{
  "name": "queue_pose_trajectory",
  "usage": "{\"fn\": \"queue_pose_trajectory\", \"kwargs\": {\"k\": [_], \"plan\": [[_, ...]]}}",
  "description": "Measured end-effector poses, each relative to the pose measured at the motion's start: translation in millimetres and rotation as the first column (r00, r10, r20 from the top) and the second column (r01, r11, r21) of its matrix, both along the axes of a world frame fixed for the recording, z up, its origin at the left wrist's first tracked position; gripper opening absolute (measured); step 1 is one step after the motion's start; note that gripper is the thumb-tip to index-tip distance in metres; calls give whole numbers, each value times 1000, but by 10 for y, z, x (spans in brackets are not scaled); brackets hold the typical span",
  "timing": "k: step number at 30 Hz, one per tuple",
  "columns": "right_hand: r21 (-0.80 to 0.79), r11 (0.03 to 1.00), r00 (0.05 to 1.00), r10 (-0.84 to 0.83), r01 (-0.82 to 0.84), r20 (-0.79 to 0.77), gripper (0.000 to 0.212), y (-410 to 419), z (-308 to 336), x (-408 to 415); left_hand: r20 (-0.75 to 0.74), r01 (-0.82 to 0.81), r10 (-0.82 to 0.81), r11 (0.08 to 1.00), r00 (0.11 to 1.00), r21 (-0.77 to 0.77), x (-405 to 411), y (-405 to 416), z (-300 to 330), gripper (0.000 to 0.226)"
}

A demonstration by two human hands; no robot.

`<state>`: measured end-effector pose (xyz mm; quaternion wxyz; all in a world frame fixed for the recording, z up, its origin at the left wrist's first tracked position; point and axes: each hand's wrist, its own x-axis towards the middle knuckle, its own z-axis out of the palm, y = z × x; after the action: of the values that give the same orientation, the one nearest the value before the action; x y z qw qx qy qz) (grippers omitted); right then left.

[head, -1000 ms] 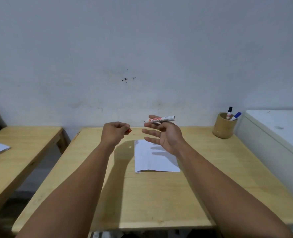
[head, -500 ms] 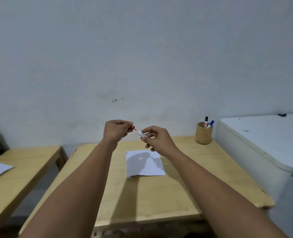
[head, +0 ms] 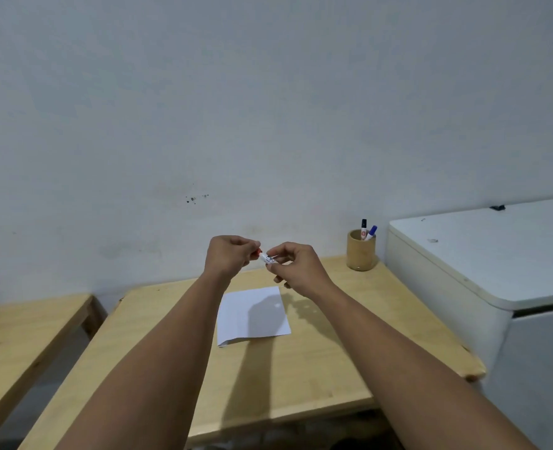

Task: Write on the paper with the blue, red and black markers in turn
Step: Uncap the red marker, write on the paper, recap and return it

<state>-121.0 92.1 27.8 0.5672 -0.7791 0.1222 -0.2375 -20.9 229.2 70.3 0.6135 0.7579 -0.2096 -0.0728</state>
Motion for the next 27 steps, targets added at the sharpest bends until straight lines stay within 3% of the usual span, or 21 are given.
{"fn": "queue_pose_trajectory", "kwargs": {"k": [5,9,12,16,19,22,25,27], "plan": [[9,991,991,-131,131,33,19,-413,-62,-51,6,34,-34,999,999,-19,-94,-572,-71,12],[-16,974,973,-225,226,48,22,-942,-15,-63,-7,201,-202,979,979,-31,-129,-1176,74,21],[-146,924,935,-352,353,29,20,-1496,95,-27,56,268,-271,962,961,44,-47,-1655,45,31],[-175,799,817,-571,576,80,7,-2133,327,30,136,244,-281,940,950,238,133,-2163,-280,60],[-204,778,803,-590,593,84,13,-2477,414,115,138,264,-334,889,932,374,200,-2486,-620,83],[-222,791,815,-579,570,32,17,-2694,307,270,120,282,-357,868,926,410,251,-2768,-893,98],[-274,803,824,-563,529,-61,16,-2801,66,419,115,302,-374,867,920,397,287,-2990,-1052,98],[-280,816,833,-546,505,-87,17,-2830,-87,488,119,317,-378,881,918,351,311,-3086,-1132,86]]}}
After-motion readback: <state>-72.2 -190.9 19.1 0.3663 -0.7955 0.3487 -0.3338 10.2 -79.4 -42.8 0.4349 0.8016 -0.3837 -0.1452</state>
